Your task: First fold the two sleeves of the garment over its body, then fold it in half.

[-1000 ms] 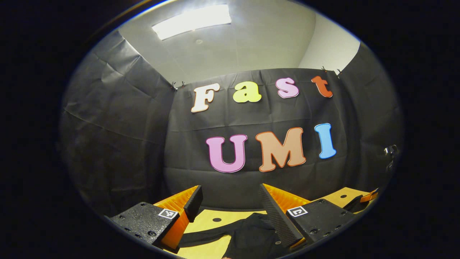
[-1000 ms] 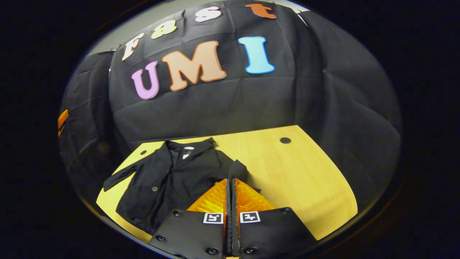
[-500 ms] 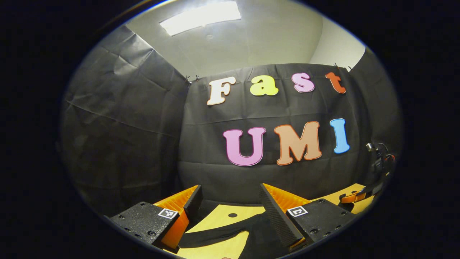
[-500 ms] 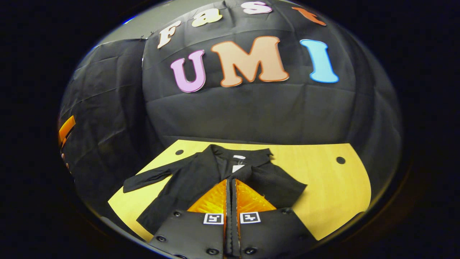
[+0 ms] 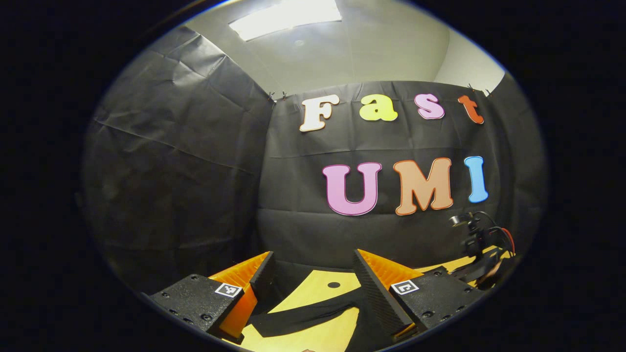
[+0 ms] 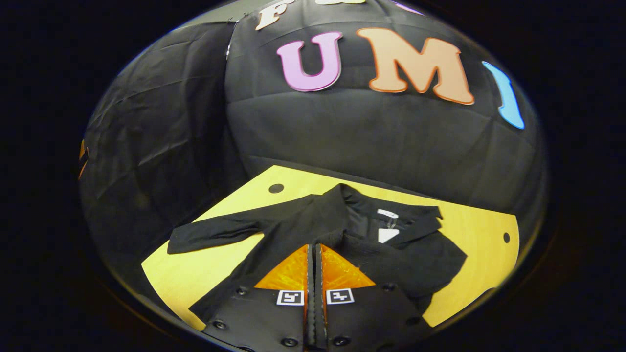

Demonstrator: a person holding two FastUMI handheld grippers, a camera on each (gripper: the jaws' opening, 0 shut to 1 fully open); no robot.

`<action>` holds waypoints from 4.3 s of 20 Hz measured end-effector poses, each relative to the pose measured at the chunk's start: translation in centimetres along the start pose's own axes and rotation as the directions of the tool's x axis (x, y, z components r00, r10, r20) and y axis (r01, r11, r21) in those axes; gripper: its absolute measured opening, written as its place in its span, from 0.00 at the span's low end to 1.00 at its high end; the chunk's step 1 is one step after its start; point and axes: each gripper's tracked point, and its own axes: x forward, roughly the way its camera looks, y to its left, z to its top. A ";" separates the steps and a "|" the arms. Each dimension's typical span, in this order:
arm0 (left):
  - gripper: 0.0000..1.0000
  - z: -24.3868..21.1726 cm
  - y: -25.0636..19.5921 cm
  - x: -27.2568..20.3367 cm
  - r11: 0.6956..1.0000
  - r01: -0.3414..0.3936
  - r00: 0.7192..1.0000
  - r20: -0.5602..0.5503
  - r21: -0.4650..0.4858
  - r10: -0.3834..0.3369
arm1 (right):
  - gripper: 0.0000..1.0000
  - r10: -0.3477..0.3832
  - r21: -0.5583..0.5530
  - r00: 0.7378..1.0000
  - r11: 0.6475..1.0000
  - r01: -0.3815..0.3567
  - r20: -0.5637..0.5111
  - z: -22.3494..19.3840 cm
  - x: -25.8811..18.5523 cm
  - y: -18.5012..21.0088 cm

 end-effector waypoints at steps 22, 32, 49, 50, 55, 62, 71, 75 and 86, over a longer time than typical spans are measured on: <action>0.94 -0.6 6.1 1.1 0.996 -0.060 0.998 -0.011 0.066 0.061 | 1.00 -0.110 -0.119 0.989 0.986 0.121 0.097 0.8 2.6 2.8; 0.99 -3.4 4.7 4.2 0.999 -0.045 0.998 -0.044 0.022 0.046 | 0.96 -0.325 0.131 0.745 0.942 0.309 0.583 8.3 -20.0 -6.4; 0.96 -28.2 10.0 6.2 0.997 -0.080 0.837 -0.544 -0.008 0.063 | 0.98 -0.602 0.343 0.523 0.788 0.512 0.603 5.7 -34.2 -12.0; 0.96 -29.3 10.3 6.1 0.996 -0.087 0.823 -0.565 -0.006 0.068 | 1.00 -0.601 0.340 0.531 0.789 0.511 0.597 5.5 -33.8 -11.6; 0.94 -33.9 10.7 4.8 0.997 -0.073 0.758 -0.650 -0.002 0.054 | 0.98 -0.596 0.311 0.557 0.792 0.525 0.579 5.2 -32.3 -9.8; 0.94 -37.5 10.8 3.1 0.997 -0.063 0.689 -0.725 -0.035 0.018 | 0.98 -0.598 0.281 0.569 0.787 0.549 0.565 5.1 -31.6 -8.8; 0.79 -38.5 10.0 3.2 0.999 -0.027 0.701 -0.713 -0.022 0.004 | 0.96 -0.605 0.262 0.584 0.781 0.567 0.541 4.9 -31.2 -9.2; 0.22 -38.2 10.0 3.6 0.999 -0.030 0.714 -0.700 -0.030 0.001 | 0.96 -0.608 0.246 0.585 0.776 0.580 0.537 4.7 -31.1 -9.4; 0.00 -27.8 5.2 7.3 0.994 0.082 0.813 -0.572 -0.078 -0.111 | 0.96 -0.595 0.240 0.577 0.783 0.574 0.559 4.0 -32.7 -10.6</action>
